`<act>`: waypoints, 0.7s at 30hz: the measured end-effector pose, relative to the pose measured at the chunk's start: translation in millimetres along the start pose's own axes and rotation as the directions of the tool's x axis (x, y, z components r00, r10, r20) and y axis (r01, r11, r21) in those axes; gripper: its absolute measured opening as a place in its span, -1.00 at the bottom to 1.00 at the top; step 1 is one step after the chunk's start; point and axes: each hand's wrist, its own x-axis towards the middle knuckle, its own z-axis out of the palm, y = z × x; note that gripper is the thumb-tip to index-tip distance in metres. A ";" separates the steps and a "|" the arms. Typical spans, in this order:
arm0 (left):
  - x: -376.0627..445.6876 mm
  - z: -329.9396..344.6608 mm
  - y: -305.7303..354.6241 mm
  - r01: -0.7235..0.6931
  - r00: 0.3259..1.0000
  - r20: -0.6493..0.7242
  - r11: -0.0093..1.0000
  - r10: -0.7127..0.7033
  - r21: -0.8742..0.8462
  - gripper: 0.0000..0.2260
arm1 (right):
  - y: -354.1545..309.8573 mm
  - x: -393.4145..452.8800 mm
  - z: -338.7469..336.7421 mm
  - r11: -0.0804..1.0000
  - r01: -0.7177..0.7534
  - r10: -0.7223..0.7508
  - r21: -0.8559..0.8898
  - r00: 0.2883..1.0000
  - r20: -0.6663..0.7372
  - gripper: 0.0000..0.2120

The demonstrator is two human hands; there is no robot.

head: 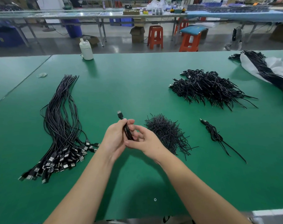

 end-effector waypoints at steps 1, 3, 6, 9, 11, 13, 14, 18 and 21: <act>0.3 0.1 -1.9 0.016 1.000 0.010 0.999 -0.016 0.034 -0.76 | 1.8 -0.5 0.7 0.999 0.021 -0.022 -0.027 0.999 -0.032 -0.52; 0.7 -1.3 -3.6 0.075 0.994 0.074 0.992 -0.083 0.102 -0.73 | 5.3 -1.7 1.4 0.998 0.036 -0.040 -0.050 0.997 -0.069 -0.57; 3.6 -9.9 0.1 0.186 0.955 0.203 0.970 -0.215 0.155 -0.67 | 11.2 -4.3 -0.7 1.000 0.014 -0.014 -0.002 0.998 -0.060 -0.69; 6.9 -19.0 6.7 0.249 0.895 0.302 0.930 -0.327 0.271 -0.65 | 17.9 -7.4 -0.3 0.999 0.013 -0.012 0.032 0.999 -0.043 -0.80; 7.7 -20.6 8.2 0.273 0.869 0.319 0.904 -0.378 0.328 -0.68 | 20.6 -9.4 1.2 0.999 0.005 -0.003 0.044 0.999 -0.053 -0.81; 7.7 -19.4 8.1 0.298 0.861 0.316 0.899 -0.399 0.321 -0.68 | 21.4 -10.3 1.7 0.999 0.001 0.002 0.046 0.998 -0.065 -0.82; 7.3 -18.6 7.7 0.305 0.859 0.316 0.899 -0.402 0.313 -0.67 | 21.2 -10.5 1.4 0.999 -0.006 0.009 0.039 0.997 -0.071 -0.81; 4.1 -17.1 6.5 0.316 0.863 0.312 0.906 -0.398 0.282 -0.65 | 24.0 -11.0 0.4 1.000 -0.014 0.012 -0.023 0.997 -0.073 -0.81; 0.9 -15.6 8.4 0.308 0.866 0.297 0.897 -0.403 0.318 -0.60 | 26.0 -13.1 -1.1 0.997 0.010 -0.015 -0.076 0.998 -0.055 -0.79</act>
